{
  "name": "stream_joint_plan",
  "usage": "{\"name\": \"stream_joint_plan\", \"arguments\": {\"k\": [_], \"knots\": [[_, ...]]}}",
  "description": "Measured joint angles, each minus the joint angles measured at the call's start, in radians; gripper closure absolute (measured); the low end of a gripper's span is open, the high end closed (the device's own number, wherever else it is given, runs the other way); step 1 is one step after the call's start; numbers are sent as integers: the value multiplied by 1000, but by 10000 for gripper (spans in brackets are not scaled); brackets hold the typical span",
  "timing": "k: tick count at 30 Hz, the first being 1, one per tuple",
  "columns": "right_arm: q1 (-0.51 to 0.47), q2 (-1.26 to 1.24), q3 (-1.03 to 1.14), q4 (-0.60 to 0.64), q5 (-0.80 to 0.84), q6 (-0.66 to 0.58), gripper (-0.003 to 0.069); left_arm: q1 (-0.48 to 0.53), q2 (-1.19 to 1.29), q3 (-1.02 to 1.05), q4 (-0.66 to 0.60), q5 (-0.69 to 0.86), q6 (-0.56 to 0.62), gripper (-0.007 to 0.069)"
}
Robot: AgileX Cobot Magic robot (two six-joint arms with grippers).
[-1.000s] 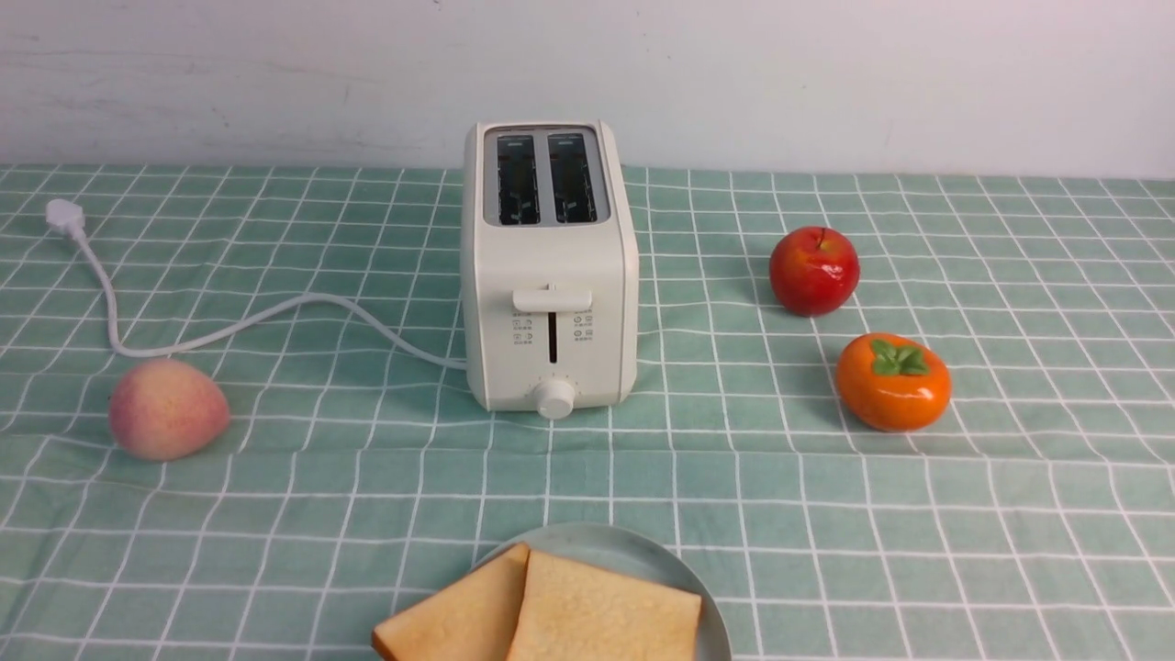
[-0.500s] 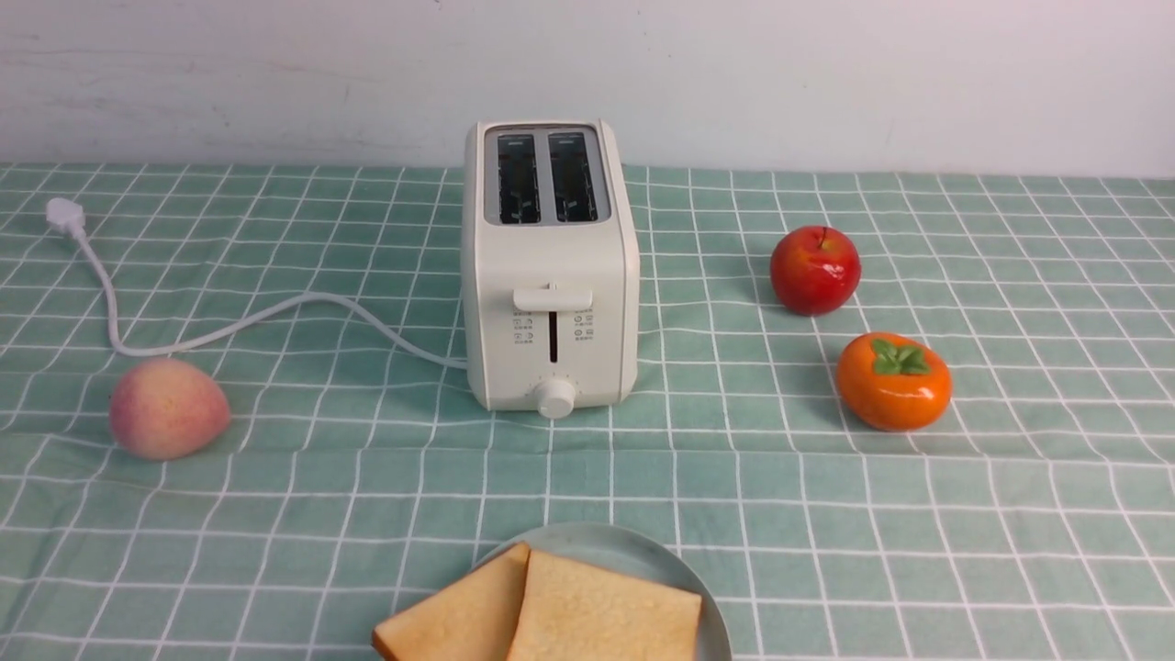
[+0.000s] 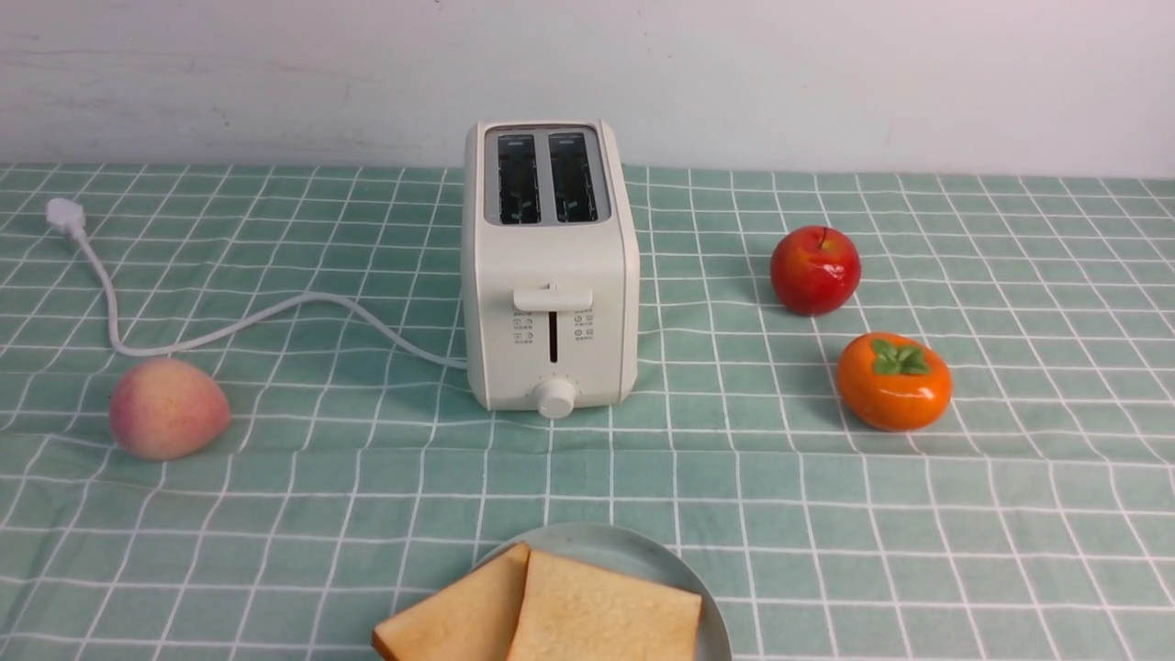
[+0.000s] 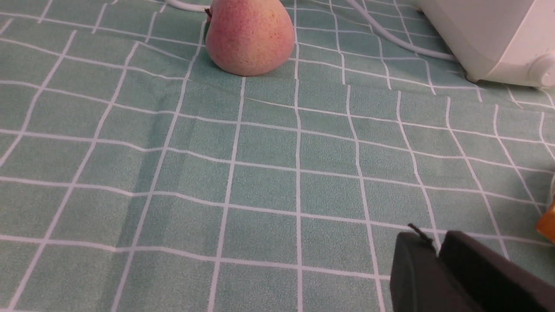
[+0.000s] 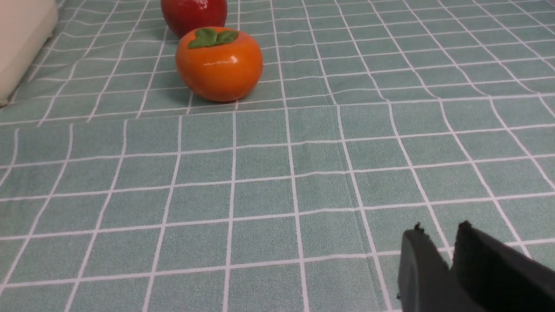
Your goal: Take toasted bread from bread machine on blue coffee table place on plate.
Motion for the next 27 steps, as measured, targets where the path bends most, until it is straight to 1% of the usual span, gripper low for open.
{"name": "stream_joint_plan", "arguments": {"k": [12, 27], "knots": [[0, 0, 0, 0, 1, 0, 524, 0, 0, 0, 1, 0, 0, 534], [0, 0, 0, 0, 1, 0, 503, 0, 0, 0, 1, 0, 0, 533]]}}
